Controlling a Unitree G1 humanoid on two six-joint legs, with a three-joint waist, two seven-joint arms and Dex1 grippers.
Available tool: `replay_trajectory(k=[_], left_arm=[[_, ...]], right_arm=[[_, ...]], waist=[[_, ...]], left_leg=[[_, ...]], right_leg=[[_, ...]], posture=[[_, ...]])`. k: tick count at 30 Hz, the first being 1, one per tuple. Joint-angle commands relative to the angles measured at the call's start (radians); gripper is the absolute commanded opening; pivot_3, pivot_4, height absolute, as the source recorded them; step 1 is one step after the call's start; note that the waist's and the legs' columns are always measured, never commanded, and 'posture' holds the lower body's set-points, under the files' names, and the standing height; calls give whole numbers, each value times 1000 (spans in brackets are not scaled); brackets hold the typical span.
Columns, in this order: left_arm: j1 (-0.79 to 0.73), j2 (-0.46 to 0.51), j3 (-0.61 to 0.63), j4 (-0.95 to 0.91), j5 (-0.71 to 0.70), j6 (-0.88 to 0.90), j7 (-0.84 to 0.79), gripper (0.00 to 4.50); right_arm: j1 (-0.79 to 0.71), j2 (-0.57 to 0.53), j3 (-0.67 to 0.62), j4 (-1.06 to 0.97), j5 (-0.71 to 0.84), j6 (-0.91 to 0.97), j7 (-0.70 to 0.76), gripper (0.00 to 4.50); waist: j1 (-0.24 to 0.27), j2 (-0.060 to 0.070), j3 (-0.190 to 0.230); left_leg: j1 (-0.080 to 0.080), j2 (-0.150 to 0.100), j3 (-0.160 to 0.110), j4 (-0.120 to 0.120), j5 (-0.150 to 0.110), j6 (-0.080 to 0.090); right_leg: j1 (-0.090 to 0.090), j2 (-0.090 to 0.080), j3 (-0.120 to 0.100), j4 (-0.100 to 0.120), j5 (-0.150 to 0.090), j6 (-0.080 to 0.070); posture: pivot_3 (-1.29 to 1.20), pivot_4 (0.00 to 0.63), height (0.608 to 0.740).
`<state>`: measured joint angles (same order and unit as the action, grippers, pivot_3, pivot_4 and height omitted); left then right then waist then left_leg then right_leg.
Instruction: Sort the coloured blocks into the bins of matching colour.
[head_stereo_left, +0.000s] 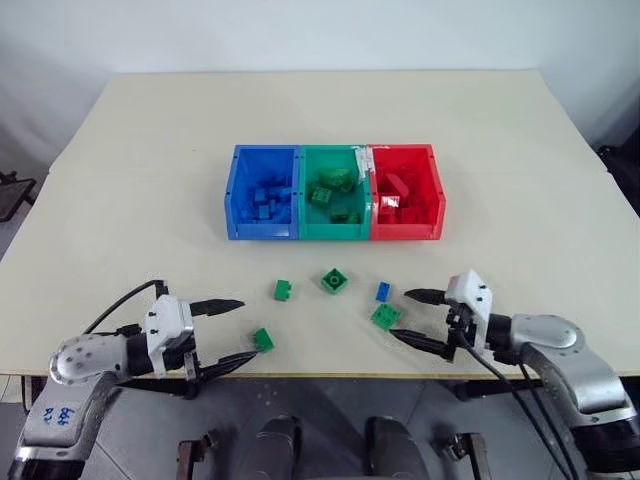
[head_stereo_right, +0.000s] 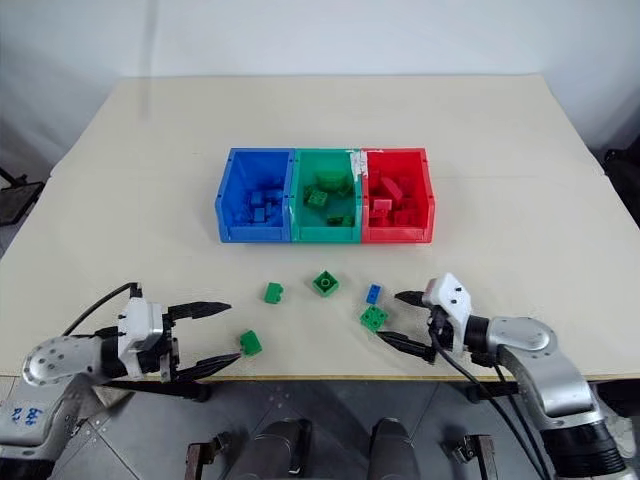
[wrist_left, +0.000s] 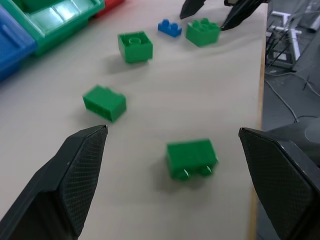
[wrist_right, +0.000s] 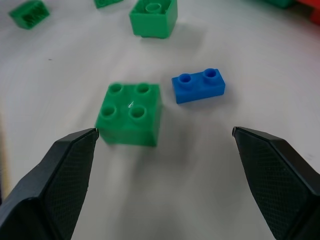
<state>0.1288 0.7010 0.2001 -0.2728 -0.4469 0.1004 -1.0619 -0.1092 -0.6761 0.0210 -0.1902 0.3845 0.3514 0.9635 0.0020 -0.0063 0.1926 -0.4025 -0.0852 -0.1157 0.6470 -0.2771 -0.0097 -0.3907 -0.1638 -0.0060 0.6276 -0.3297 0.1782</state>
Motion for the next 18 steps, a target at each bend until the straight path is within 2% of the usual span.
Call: replay_trajectory(k=[1, 4, 7, 11, 18], left_arm=[[21, 4, 39, -64, -29, 5, 23, 4468], [27, 3, 42, -76, -33, 7, 29, 4468], [27, 3, 38, -82, -38, 9, 31, 4500], [24, 4, 36, -84, -41, 10, 31, 4500], [-4, -5, 9, -76, -37, 14, 33, 4500]], right_arm=[[6, 29, 36, -35, -17, 10, -30, 4500], [10, 48, 61, -51, -28, 12, -43, 4500], [7, 62, 83, -61, -47, 22, -70, 3941], [18, 51, 66, -114, -18, 78, -83, 2617], [16, 37, 62, -128, -19, 82, -69, 2617]], waist=[[2, 0, 0], [0, -1, -1], [-2, -1, -1], [-2, -1, -1], [0, -1, -1]], left_leg=[[0, 0, 0, 0, 0, 0], [0, 0, 0, 0, 0, 0], [0, 0, 0, 0, 0, 0], [0, 1, 0, 0, 0, -1], [0, 1, 0, 0, -1, 0]], right_leg=[[0, 0, 0, 0, 0, 0], [0, 0, 0, 0, 0, 0], [0, 1, 0, 0, 0, 0], [0, 1, 0, 0, 0, 0], [0, 1, 0, 0, 0, 0]], posture=[[0, 150, 740], [0, 150, 740], [0, 150, 740], [0, 150, 740], [0, 150, 740]])
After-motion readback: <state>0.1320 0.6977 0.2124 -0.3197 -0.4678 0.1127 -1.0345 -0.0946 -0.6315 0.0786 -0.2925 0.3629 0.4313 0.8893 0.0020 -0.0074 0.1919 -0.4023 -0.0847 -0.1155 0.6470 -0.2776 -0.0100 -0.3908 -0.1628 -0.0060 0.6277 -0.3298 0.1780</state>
